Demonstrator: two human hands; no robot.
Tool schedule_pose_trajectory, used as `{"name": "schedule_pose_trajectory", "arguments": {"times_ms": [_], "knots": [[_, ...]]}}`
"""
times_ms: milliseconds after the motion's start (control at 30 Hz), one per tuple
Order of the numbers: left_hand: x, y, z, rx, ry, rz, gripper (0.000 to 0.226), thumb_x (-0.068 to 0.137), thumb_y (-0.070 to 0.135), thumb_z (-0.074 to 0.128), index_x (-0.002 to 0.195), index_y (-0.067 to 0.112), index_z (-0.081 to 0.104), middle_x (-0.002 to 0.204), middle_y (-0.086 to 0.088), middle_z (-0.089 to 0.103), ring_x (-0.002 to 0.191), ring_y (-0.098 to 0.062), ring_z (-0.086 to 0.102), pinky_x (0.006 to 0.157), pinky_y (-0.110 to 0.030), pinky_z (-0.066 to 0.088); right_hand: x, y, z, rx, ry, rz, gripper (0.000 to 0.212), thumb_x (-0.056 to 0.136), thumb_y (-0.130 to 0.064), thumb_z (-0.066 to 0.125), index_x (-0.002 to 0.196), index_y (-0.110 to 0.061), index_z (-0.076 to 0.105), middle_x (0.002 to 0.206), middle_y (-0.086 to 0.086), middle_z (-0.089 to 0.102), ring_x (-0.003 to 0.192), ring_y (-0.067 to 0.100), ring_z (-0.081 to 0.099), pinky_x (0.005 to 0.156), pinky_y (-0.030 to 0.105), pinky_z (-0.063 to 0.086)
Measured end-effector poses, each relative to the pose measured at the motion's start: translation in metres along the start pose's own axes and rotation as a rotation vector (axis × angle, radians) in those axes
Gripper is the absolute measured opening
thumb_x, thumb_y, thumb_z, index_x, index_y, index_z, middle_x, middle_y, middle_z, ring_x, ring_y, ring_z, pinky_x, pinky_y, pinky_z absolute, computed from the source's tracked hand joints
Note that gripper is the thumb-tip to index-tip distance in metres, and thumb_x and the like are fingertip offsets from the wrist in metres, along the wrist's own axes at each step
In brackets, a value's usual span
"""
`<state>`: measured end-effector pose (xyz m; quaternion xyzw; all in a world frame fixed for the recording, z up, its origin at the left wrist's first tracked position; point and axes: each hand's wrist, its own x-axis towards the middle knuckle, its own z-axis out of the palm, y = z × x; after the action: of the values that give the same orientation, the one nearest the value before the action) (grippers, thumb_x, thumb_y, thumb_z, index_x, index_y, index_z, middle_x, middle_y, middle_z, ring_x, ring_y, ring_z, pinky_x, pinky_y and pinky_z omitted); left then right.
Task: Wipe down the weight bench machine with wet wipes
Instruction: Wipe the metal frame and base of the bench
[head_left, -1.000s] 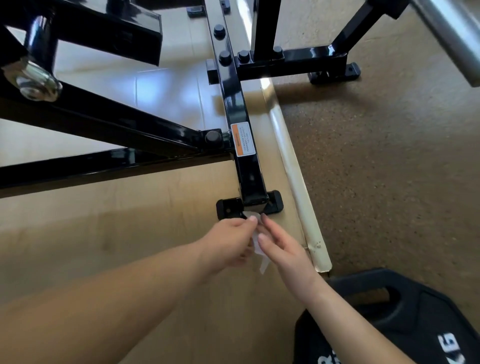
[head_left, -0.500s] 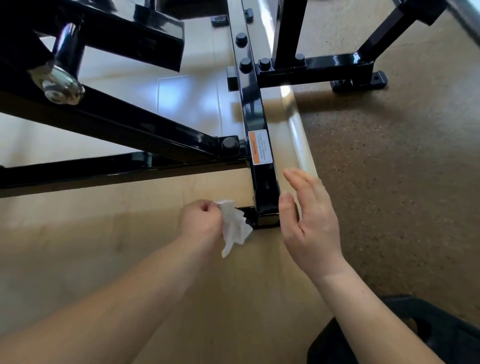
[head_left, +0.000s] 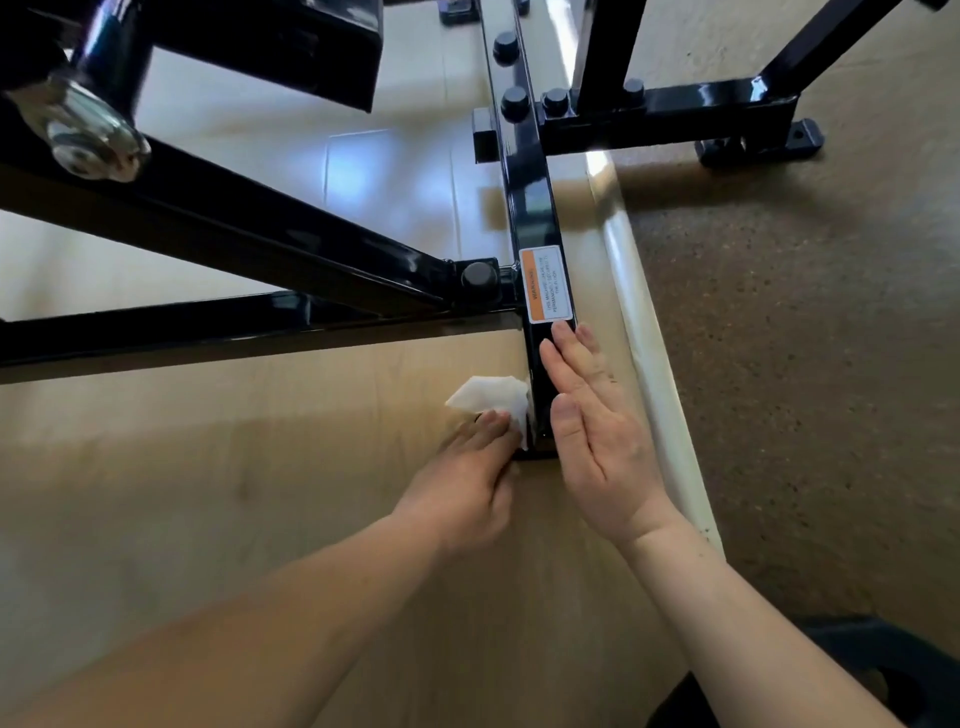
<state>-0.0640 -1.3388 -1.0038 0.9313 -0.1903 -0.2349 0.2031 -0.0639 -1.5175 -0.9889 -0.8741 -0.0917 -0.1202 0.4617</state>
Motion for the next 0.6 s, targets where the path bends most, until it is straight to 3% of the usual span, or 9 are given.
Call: {"name": "schedule_pose_trajectory", "arguments": {"times_ms": [67, 133, 200, 267, 333, 500, 600], "knots": [[0.001, -0.002, -0.006, -0.052, 0.153, -0.019, 0.057, 0.105, 0.047, 0.031, 0.158, 0.026, 0.036, 0.169, 0.004, 0.025, 0.157, -0.017, 0.015, 0.129, -0.036, 0.012, 0.001, 0.000, 0.001, -0.032, 0.015, -0.024, 0.048, 0.107, -0.021, 0.036, 0.150, -0.004, 0.049, 0.163, 0.009, 0.039, 0.157, 0.024, 0.026, 0.127, 0.037, 0.023], [0.011, -0.002, -0.011, 0.000, 0.208, -0.020, 0.062, 0.104, 0.048, 0.026, 0.162, 0.027, 0.025, 0.172, 0.003, 0.012, 0.159, -0.016, 0.005, 0.129, -0.035, 0.006, 0.002, 0.000, 0.003, -0.066, 0.035, -0.032, 0.048, 0.107, -0.021, 0.036, 0.149, -0.004, 0.050, 0.162, 0.010, 0.041, 0.156, 0.024, 0.027, 0.126, 0.033, 0.023], [0.032, -0.006, -0.009, 0.090, 0.128, -0.018, 0.066, 0.106, 0.045, 0.027, 0.165, 0.031, 0.002, 0.171, 0.007, -0.014, 0.157, -0.013, -0.015, 0.128, -0.034, -0.005, 0.002, 0.000, 0.005, -0.081, 0.048, -0.024, 0.048, 0.107, -0.021, 0.036, 0.149, -0.004, 0.051, 0.162, 0.009, 0.041, 0.156, 0.024, 0.027, 0.126, 0.032, 0.023], [0.051, -0.014, -0.004, 0.114, -0.025, 0.038, 0.072, 0.104, 0.039, 0.032, 0.164, 0.032, -0.007, 0.171, 0.009, -0.018, 0.156, -0.014, -0.021, 0.129, -0.039, -0.005, 0.003, 0.001, 0.006, -0.084, 0.047, -0.026, 0.048, 0.107, -0.021, 0.037, 0.149, -0.004, 0.051, 0.162, 0.009, 0.041, 0.156, 0.024, 0.028, 0.126, 0.033, 0.024], [0.057, -0.024, 0.006, 0.077, -0.100, 0.105, 0.073, 0.101, 0.039, 0.034, 0.165, 0.028, 0.001, 0.173, 0.006, -0.004, 0.158, -0.017, -0.012, 0.129, -0.043, 0.004, 0.003, 0.002, 0.006, -0.085, 0.047, -0.035, 0.047, 0.107, -0.021, 0.037, 0.148, -0.004, 0.051, 0.162, 0.010, 0.041, 0.156, 0.026, 0.028, 0.125, 0.035, 0.026], [0.042, -0.026, 0.012, 0.036, -0.015, 0.101, 0.066, 0.100, 0.041, 0.039, 0.163, 0.024, 0.025, 0.169, 0.001, 0.026, 0.157, -0.021, 0.019, 0.126, -0.040, 0.023, 0.002, 0.002, 0.007, -0.078, 0.059, -0.026, 0.047, 0.107, -0.020, 0.037, 0.149, -0.004, 0.050, 0.162, 0.010, 0.041, 0.156, 0.027, 0.028, 0.125, 0.033, 0.025], [0.035, -0.026, 0.002, -0.117, 0.184, 0.079, 0.051, 0.097, 0.028, 0.054, 0.147, 0.020, 0.053, 0.144, -0.002, 0.057, 0.134, -0.028, 0.048, 0.110, -0.042, 0.045, 0.002, 0.001, 0.008, -0.081, 0.069, -0.030, 0.047, 0.107, -0.019, 0.037, 0.148, -0.003, 0.051, 0.161, 0.011, 0.041, 0.155, 0.027, 0.029, 0.125, 0.034, 0.026]]}}
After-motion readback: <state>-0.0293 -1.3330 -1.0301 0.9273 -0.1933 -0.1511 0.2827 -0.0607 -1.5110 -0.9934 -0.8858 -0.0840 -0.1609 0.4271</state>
